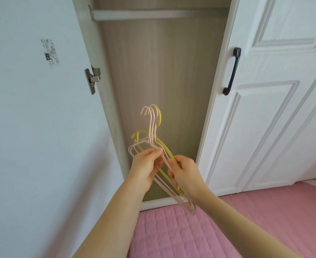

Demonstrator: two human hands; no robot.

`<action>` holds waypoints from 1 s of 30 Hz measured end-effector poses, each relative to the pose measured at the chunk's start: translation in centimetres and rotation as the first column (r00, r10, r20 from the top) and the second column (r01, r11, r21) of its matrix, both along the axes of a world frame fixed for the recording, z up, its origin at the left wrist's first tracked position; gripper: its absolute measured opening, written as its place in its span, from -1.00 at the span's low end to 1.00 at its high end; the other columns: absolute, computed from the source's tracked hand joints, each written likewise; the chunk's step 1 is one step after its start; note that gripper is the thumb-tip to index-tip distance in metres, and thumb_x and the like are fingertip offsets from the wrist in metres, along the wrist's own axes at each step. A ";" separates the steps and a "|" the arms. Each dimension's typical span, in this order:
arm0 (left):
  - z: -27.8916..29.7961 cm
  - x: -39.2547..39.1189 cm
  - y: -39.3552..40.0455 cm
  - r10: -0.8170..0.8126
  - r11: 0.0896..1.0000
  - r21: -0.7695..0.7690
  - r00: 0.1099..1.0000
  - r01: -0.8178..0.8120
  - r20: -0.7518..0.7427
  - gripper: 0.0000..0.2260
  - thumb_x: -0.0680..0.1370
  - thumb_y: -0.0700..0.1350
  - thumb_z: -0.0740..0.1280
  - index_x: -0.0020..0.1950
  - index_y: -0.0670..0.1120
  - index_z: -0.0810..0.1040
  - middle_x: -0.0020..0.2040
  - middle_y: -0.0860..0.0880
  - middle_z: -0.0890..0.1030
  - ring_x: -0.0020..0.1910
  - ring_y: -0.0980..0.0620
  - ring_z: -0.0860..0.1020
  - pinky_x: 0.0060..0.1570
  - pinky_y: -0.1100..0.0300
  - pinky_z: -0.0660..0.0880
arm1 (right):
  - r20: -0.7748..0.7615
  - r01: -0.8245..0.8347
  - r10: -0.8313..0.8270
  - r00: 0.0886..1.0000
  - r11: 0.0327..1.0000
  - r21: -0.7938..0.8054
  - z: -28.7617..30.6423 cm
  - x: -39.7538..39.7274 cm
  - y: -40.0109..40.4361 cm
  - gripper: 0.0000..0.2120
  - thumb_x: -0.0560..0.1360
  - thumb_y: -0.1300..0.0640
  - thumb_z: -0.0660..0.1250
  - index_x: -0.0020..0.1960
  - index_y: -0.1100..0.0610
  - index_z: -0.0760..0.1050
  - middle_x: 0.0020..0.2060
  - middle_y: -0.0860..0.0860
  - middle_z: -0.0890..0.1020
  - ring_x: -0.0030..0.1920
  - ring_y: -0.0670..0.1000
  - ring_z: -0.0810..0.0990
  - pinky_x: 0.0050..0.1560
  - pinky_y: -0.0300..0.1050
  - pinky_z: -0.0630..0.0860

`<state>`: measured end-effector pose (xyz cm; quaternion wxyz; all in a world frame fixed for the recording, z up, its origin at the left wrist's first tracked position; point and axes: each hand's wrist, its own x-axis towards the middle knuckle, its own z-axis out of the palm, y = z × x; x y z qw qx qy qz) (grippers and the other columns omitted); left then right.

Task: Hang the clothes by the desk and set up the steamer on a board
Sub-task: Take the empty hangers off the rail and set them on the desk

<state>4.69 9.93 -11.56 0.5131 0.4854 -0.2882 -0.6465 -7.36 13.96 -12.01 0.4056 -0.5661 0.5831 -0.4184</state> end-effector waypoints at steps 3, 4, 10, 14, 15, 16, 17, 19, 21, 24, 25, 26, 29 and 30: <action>-1.4 0.2 1.3 -0.002 1.000 0.000 1.000 0.002 -0.002 -0.93 0.53 -0.24 0.36 -0.14 -0.18 0.61 -0.26 -0.06 0.60 -0.26 0.06 0.55 -0.17 0.24 0.52 | 0.024 -0.028 0.027 0.999 0.999 0.024 -1.6 -0.1 1.2 -0.73 0.56 0.17 0.16 -0.23 0.32 0.39 -0.49 -0.02 0.44 -0.45 -0.02 0.36 -0.38 -0.07 0.37; -1.7 0.3 1.6 0.011 1.000 0.007 1.000 -0.011 -0.026 -0.93 0.53 -0.25 0.35 -0.14 -0.18 0.61 -0.26 -0.06 0.61 -0.27 0.07 0.56 -0.16 0.24 0.52 | 0.026 -0.041 0.040 0.999 0.999 0.029 -1.8 -0.2 1.5 -0.73 0.56 0.17 0.15 -0.22 0.35 0.38 -0.48 -0.01 0.43 -0.44 -0.02 0.35 -0.37 -0.07 0.36; -2.6 1.3 2.8 0.118 0.987 0.134 0.965 -0.089 -0.232 -0.93 0.54 -0.30 0.32 -0.01 -0.23 0.58 -0.16 -0.15 0.64 -0.19 0.02 0.64 -0.08 0.22 0.59 | 0.022 -0.075 0.073 0.997 0.993 0.088 -2.6 -0.5 4.1 -0.74 0.59 0.17 0.14 -0.19 0.32 0.38 -0.46 0.00 0.38 -0.45 -0.03 0.29 -0.44 -0.13 0.28; -2.5 1.5 3.8 0.103 0.983 0.181 0.933 -0.042 -0.344 -0.93 0.55 -0.31 0.30 -0.03 -0.22 0.57 -0.18 -0.17 0.64 -0.11 -0.06 0.62 0.06 0.13 0.54 | -0.011 -0.070 0.072 0.997 0.994 0.085 -2.8 -0.4 5.4 -0.72 0.60 0.17 0.14 -0.16 0.37 0.37 -0.44 0.02 0.38 -0.46 -0.05 0.29 -0.48 -0.20 0.28; -2.4 1.6 3.9 0.099 0.981 0.193 0.929 -0.030 -0.356 -0.92 0.55 -0.31 0.29 -0.05 -0.21 0.57 -0.20 -0.16 0.64 -0.11 -0.06 0.61 0.07 0.13 0.52 | -0.016 -0.071 0.072 0.997 0.994 0.082 -2.9 -0.4 5.7 -0.72 0.60 0.16 0.14 -0.16 0.37 0.37 -0.43 0.03 0.38 -0.46 -0.06 0.29 -0.49 -0.21 0.27; -2.4 1.7 4.1 0.089 0.979 0.201 0.930 -0.017 -0.357 -0.92 0.55 -0.30 0.29 -0.07 -0.20 0.57 -0.20 -0.16 0.63 -0.12 -0.05 0.60 0.07 0.14 0.51 | -0.021 -0.070 0.072 0.997 0.994 0.080 -3.0 -0.4 6.1 -0.72 0.60 0.16 0.14 -0.15 0.37 0.37 -0.43 0.03 0.38 -0.46 -0.06 0.29 -0.49 -0.22 0.27; -2.4 1.9 4.2 0.079 0.978 0.209 0.933 -0.004 -0.350 -0.93 0.55 -0.28 0.30 -0.07 -0.20 0.57 -0.19 -0.15 0.63 -0.14 -0.03 0.60 0.05 0.17 0.50 | -0.032 -0.069 0.072 0.997 0.994 0.080 -3.1 -0.3 6.5 -0.71 0.60 0.15 0.14 -0.15 0.37 0.38 -0.43 0.02 0.39 -0.46 -0.06 0.29 -0.48 -0.22 0.27; -2.6 2.5 4.3 0.059 0.975 0.221 0.934 0.021 -0.352 -0.95 0.55 -0.26 0.31 -0.06 -0.20 0.57 -0.15 -0.14 0.61 -0.17 0.00 0.59 -0.03 0.22 0.52 | -0.054 -0.068 0.073 0.996 0.994 0.083 -3.3 -0.2 7.5 -0.71 0.60 0.13 0.14 -0.13 0.36 0.39 -0.43 0.02 0.39 -0.45 -0.06 0.30 -0.46 -0.22 0.26; -2.7 3.1 4.9 0.027 0.973 0.221 0.911 0.071 -0.411 -0.95 0.54 -0.26 0.32 -0.04 -0.22 0.56 -0.12 -0.16 0.61 -0.13 -0.01 0.59 -0.08 0.19 0.56 | -0.059 -0.056 0.062 0.996 0.994 0.090 -3.6 0.0 8.7 -0.71 0.60 0.13 0.14 -0.13 0.36 0.41 -0.43 0.02 0.40 -0.45 -0.07 0.30 -0.47 -0.24 0.26; -2.7 3.5 6.7 -0.031 0.970 0.195 0.877 0.142 -0.479 -0.95 0.54 -0.30 0.29 -0.06 -0.23 0.54 -0.09 -0.22 0.62 -0.03 -0.06 0.59 0.11 0.11 0.52 | -0.051 -0.037 0.043 0.998 0.994 0.100 -4.0 0.4 10.9 -0.73 0.61 0.15 0.13 -0.14 0.34 0.40 -0.44 -0.02 0.40 -0.47 -0.10 0.31 -0.47 -0.27 0.26; -2.7 3.5 7.4 -0.038 0.969 0.195 0.873 0.151 -0.487 -0.95 0.54 -0.32 0.29 -0.06 -0.24 0.54 -0.08 -0.23 0.62 0.00 -0.08 0.59 0.17 0.08 0.49 | -0.039 -0.039 0.044 0.998 0.993 0.113 -4.1 0.6 11.7 -0.73 0.61 0.16 0.12 -0.13 0.34 0.39 -0.44 -0.03 0.40 -0.48 -0.11 0.30 -0.48 -0.29 0.26; -2.7 3.6 8.1 -0.040 0.968 0.200 0.874 0.155 -0.485 -0.95 0.54 -0.34 0.28 -0.05 -0.25 0.53 -0.08 -0.24 0.61 0.02 -0.10 0.58 0.20 0.07 0.48 | -0.035 -0.042 0.047 0.998 0.991 0.129 -4.3 0.7 12.4 -0.74 0.62 0.16 0.12 -0.13 0.34 0.40 -0.43 -0.02 0.40 -0.47 -0.11 0.30 -0.47 -0.30 0.26; -3.6 3.9 10.0 -0.042 0.958 0.239 0.899 0.160 -0.435 -0.94 0.54 -0.38 0.27 -0.05 -0.26 0.51 -0.04 -0.23 0.59 0.04 -0.11 0.59 0.20 0.06 0.49 | -0.059 -0.036 0.047 0.997 0.985 0.170 -4.7 1.3 15.0 -0.74 0.61 0.15 0.13 -0.14 0.29 0.44 -0.42 -0.03 0.43 -0.42 -0.07 0.35 -0.39 -0.23 0.33; -3.9 4.1 10.7 -0.053 0.953 0.250 0.907 0.171 -0.418 -0.93 0.54 -0.39 0.28 -0.05 -0.26 0.51 -0.02 -0.23 0.59 0.02 -0.10 0.61 0.16 0.08 0.52 | -0.084 -0.025 0.040 0.996 0.985 0.173 -4.9 1.6 16.0 -0.75 0.61 0.16 0.13 -0.16 0.26 0.44 -0.43 -0.03 0.45 -0.43 -0.06 0.38 -0.38 -0.20 0.36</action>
